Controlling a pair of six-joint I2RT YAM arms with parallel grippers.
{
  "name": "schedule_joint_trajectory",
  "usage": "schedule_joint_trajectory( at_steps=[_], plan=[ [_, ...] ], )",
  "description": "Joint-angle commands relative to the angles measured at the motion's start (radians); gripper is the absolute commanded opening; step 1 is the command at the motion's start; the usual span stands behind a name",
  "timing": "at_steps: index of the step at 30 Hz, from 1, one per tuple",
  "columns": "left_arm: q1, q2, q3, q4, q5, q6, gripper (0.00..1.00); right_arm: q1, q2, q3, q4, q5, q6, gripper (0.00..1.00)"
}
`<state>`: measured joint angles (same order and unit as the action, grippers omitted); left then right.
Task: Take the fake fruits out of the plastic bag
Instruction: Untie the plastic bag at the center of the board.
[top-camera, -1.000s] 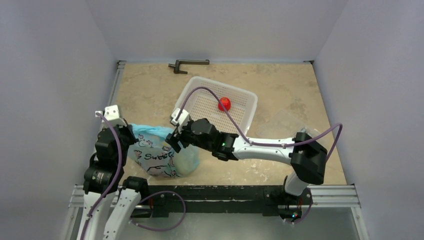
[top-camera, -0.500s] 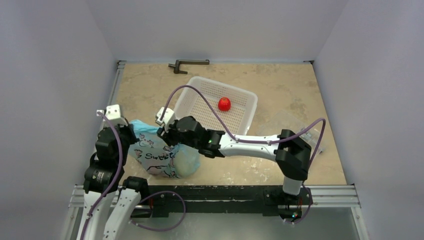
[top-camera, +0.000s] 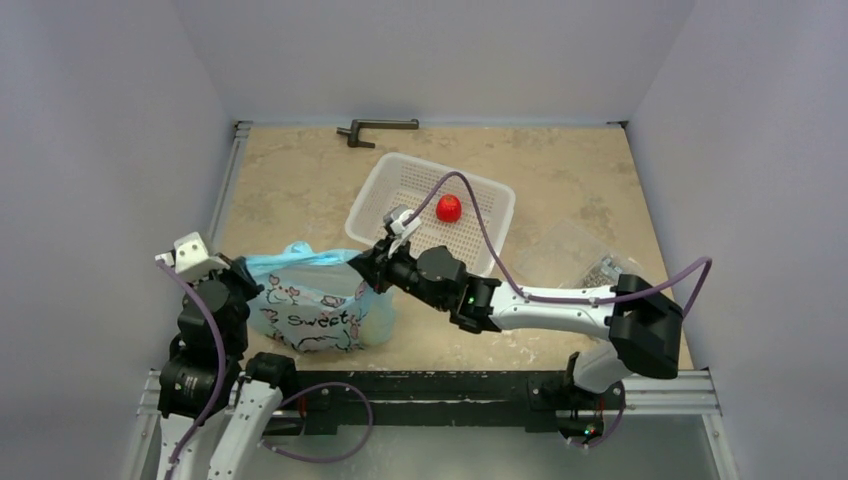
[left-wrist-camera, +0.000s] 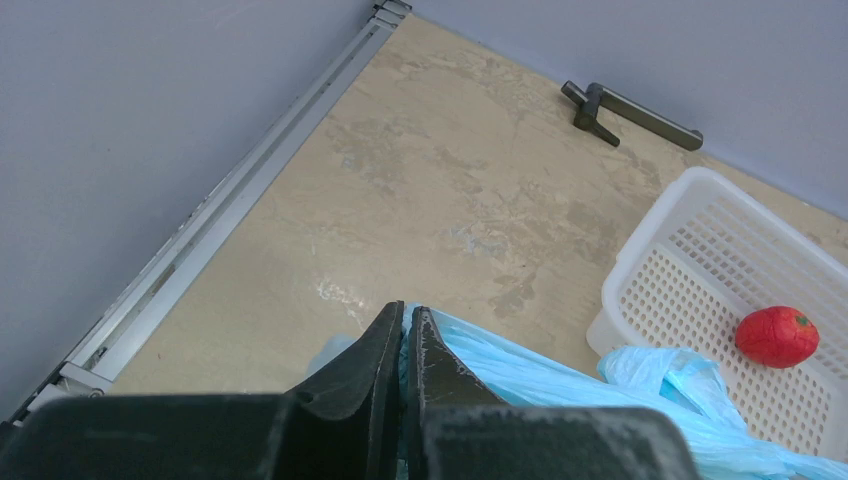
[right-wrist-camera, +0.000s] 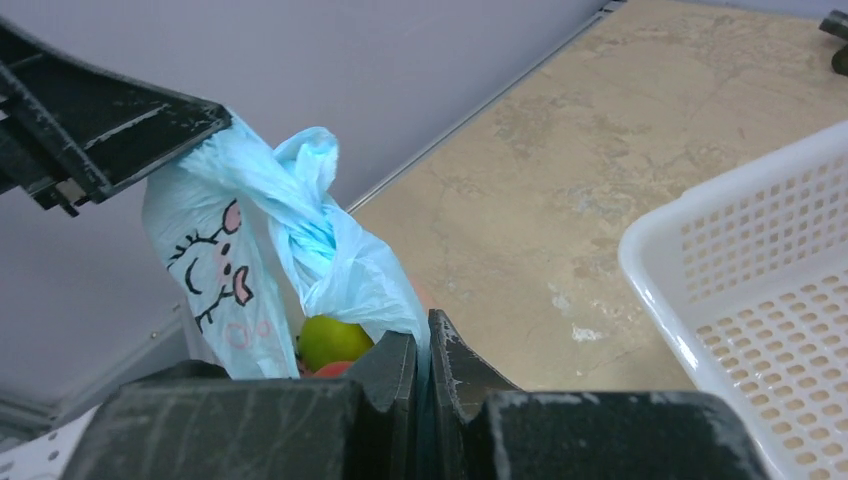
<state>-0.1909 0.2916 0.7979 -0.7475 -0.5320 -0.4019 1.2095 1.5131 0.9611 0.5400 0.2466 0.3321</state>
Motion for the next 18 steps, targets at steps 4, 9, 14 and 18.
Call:
schedule_joint_trajectory(
  at_steps=[4,9,14,18],
  plan=[
    [0.025,-0.032,-0.018,0.065,-0.164,0.068,0.00,-0.070,0.033,0.051,-0.029,-0.056,0.086,0.00],
    [0.026,0.024,-0.013,0.099,0.133,0.161,0.04,-0.071,0.030,0.087,-0.050,-0.070,0.020,0.00],
    [0.025,0.097,-0.002,0.098,0.315,0.203,0.48,-0.085,0.011,0.099,-0.073,-0.094,-0.018,0.00],
    [0.025,0.137,-0.002,0.099,0.424,0.216,0.67,-0.103,0.002,0.112,-0.094,-0.138,-0.042,0.00]
  ],
)
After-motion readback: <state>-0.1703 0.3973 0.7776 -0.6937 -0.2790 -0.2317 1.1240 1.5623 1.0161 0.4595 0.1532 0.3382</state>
